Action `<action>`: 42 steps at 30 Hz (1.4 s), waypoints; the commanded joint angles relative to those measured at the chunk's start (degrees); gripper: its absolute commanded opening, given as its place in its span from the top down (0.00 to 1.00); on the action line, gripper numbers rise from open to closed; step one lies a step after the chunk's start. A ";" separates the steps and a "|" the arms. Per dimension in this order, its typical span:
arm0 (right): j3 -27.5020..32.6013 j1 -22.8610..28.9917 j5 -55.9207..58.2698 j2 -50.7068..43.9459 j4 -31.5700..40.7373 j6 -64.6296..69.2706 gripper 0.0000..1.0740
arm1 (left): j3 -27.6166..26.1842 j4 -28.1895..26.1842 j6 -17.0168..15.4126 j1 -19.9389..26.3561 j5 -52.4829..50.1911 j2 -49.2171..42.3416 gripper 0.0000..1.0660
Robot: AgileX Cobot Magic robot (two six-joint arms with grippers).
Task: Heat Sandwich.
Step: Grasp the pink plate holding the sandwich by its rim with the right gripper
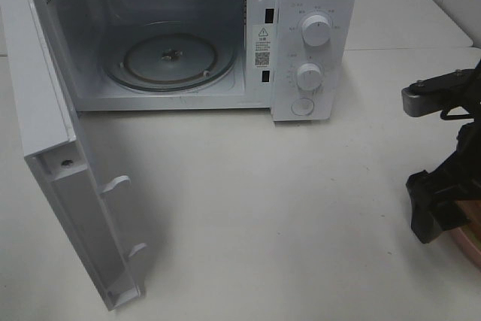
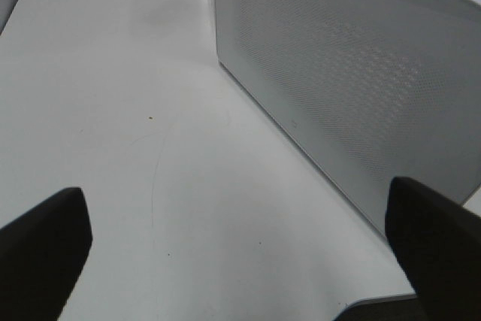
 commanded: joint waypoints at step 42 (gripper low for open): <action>5.67 -1.38 -13.58 11.86 -6.19 3.72 0.14 | 0.11 -0.46 -0.29 0.17 -0.40 -1.15 0.06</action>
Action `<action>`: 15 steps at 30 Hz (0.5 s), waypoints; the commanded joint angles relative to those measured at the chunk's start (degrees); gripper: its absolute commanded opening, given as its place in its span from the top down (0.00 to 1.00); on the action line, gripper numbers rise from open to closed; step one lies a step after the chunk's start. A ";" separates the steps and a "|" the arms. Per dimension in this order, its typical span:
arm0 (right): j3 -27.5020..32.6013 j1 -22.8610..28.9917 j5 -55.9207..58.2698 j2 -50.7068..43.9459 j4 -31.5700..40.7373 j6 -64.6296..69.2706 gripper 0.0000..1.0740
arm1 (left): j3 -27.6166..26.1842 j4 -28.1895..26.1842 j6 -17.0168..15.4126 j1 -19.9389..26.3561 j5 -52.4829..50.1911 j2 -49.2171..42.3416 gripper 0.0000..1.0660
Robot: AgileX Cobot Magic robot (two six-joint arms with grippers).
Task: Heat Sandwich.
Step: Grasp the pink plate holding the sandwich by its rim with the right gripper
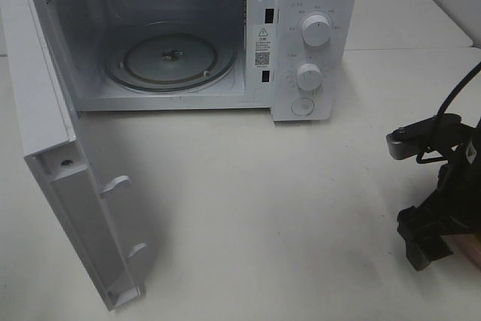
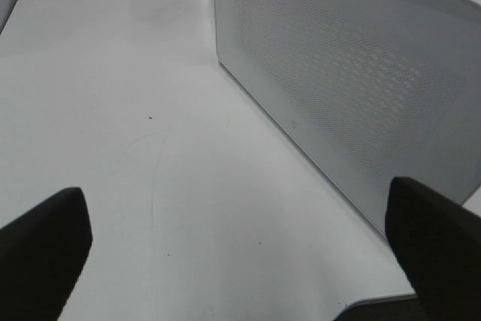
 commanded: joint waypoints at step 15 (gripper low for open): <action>0.23 -2.41 -5.04 6.42 -1.20 1.09 0.17 | 0.11 -0.40 -0.29 0.17 -0.40 -1.15 0.06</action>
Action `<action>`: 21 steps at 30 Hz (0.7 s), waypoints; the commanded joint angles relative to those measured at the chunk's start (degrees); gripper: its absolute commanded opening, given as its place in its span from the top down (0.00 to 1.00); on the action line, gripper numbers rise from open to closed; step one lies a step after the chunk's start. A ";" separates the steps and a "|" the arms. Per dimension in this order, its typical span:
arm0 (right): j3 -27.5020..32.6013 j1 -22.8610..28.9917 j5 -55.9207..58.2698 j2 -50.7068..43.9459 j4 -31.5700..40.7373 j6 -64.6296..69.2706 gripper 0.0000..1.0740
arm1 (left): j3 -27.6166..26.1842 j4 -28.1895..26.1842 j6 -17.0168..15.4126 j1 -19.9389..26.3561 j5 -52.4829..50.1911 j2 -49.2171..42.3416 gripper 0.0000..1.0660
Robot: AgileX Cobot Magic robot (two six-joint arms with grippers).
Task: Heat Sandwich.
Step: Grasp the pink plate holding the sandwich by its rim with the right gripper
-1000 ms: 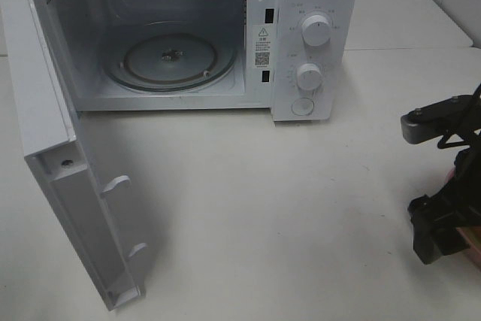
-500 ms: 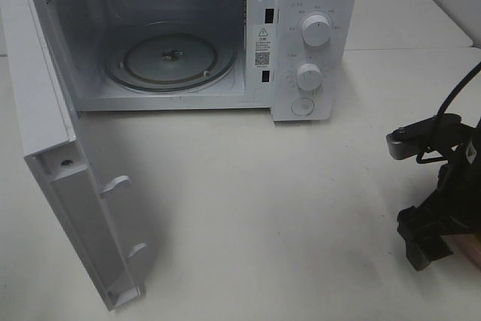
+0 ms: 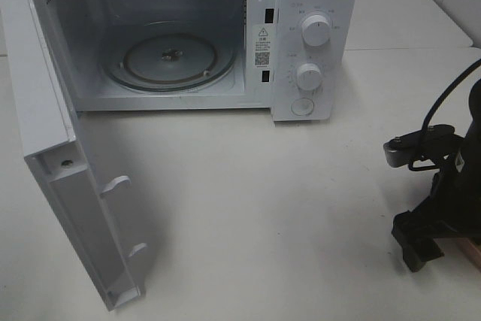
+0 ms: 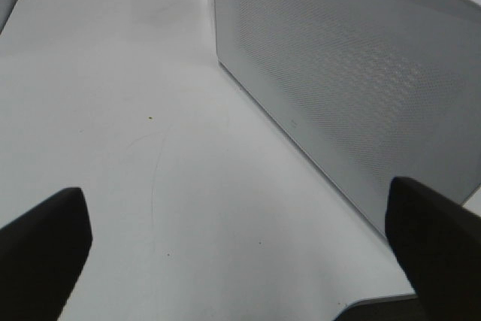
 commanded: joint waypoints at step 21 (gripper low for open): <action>0.23 -0.23 1.72 1.89 -6.65 8.82 1.00 | 0.11 -0.40 -0.29 0.17 -0.40 -1.15 0.06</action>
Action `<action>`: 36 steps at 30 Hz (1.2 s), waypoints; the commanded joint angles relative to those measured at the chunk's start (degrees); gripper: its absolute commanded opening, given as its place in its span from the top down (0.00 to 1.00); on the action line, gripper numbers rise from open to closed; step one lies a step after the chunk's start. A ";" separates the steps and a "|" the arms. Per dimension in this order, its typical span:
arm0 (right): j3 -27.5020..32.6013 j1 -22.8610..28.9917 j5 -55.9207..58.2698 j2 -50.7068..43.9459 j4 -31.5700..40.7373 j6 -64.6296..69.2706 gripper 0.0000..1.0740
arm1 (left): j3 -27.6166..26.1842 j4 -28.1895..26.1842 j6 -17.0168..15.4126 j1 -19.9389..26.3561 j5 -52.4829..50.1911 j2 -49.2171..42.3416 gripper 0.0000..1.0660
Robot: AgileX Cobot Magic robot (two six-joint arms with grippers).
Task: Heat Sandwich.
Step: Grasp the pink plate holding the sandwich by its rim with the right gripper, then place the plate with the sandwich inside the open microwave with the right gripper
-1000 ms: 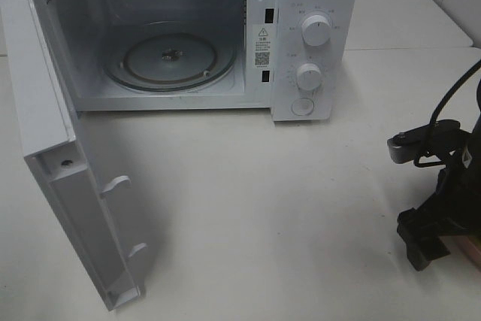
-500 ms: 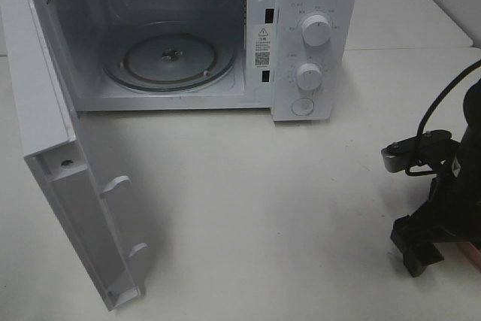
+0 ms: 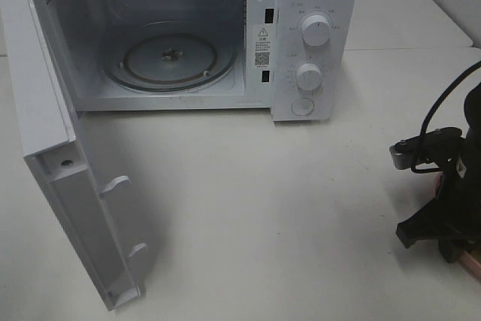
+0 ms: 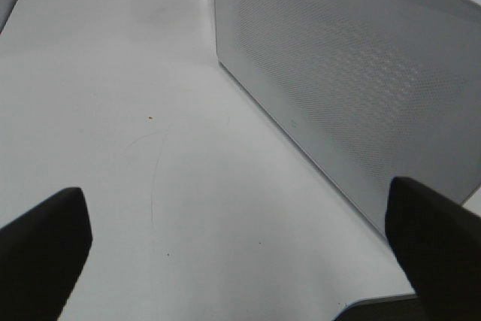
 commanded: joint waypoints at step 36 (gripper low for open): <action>0.29 15.07 18.28 -10.14 -12.26 9.74 1.00 | 0.11 -0.34 -0.29 0.17 -0.40 -1.15 0.06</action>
